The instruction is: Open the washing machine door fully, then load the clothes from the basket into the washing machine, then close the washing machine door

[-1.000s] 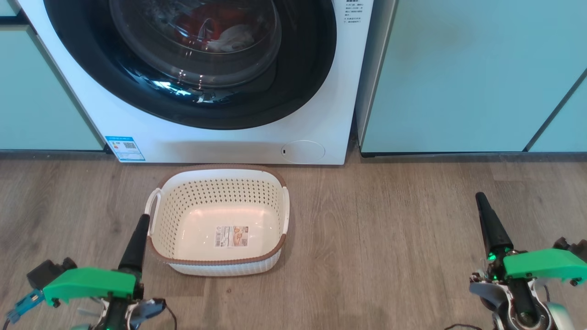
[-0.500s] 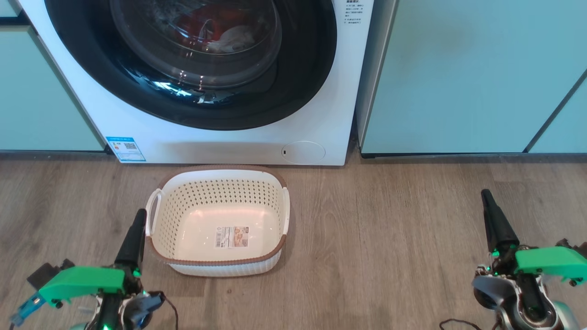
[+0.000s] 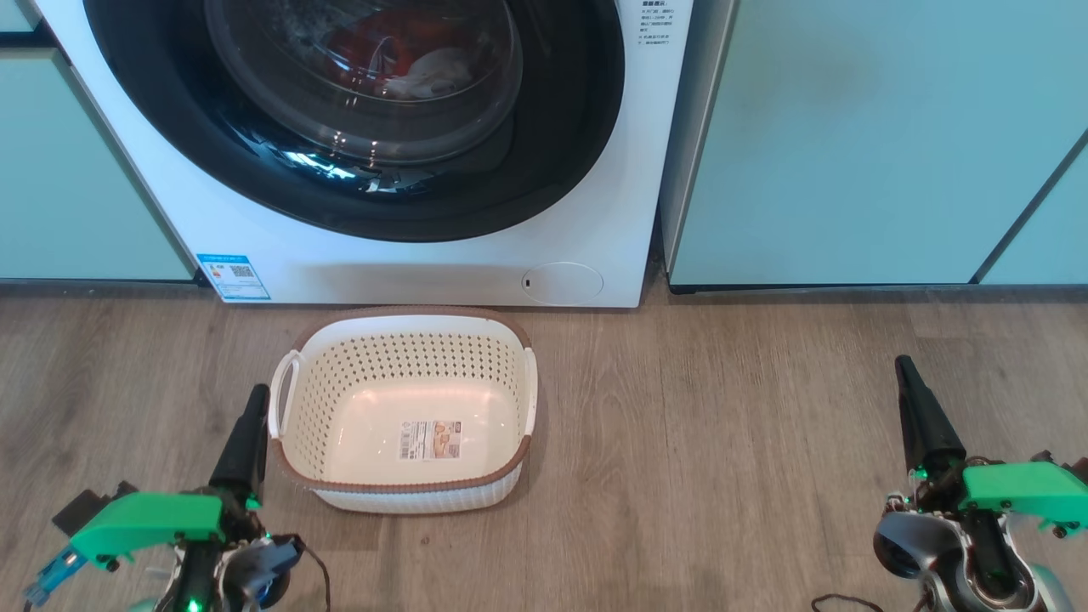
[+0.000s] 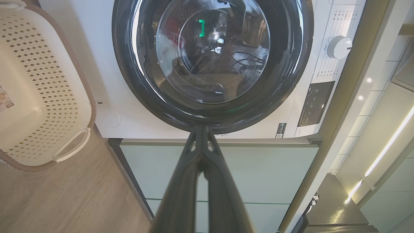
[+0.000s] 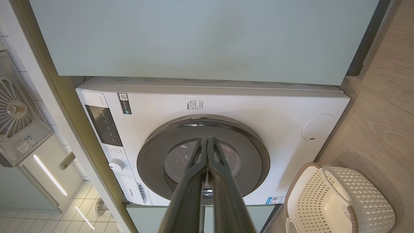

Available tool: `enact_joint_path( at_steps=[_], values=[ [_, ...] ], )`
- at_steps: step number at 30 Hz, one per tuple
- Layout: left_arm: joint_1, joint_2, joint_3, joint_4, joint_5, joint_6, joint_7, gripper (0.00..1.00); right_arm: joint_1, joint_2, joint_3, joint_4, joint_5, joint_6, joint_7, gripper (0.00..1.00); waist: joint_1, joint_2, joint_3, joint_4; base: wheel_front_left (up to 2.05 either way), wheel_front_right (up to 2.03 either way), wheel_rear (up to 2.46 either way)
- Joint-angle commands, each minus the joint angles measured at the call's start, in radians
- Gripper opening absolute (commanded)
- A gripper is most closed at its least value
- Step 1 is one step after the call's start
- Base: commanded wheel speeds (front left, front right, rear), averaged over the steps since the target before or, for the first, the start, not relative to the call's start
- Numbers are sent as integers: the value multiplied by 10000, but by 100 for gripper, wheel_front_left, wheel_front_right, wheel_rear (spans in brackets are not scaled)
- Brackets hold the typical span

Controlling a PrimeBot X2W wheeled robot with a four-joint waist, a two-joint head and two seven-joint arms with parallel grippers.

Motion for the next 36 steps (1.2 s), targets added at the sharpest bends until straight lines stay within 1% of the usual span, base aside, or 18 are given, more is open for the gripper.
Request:
enact_joint_path(
  at_steps=[1, 36],
  values=[
    [-498, 68, 384, -302, -42, -67, 39, 0, -550, -152, 165, -328, 65, 0, 59, 0, 0, 0, 0, 0, 0, 0, 0],
    [-503, 23, 445, -296, 10, -69, 87, 0, -554, -112, 110, -322, 17, 0, 103, 0, 0, 0, 0, 0, 0, 0, 0]
  ],
)
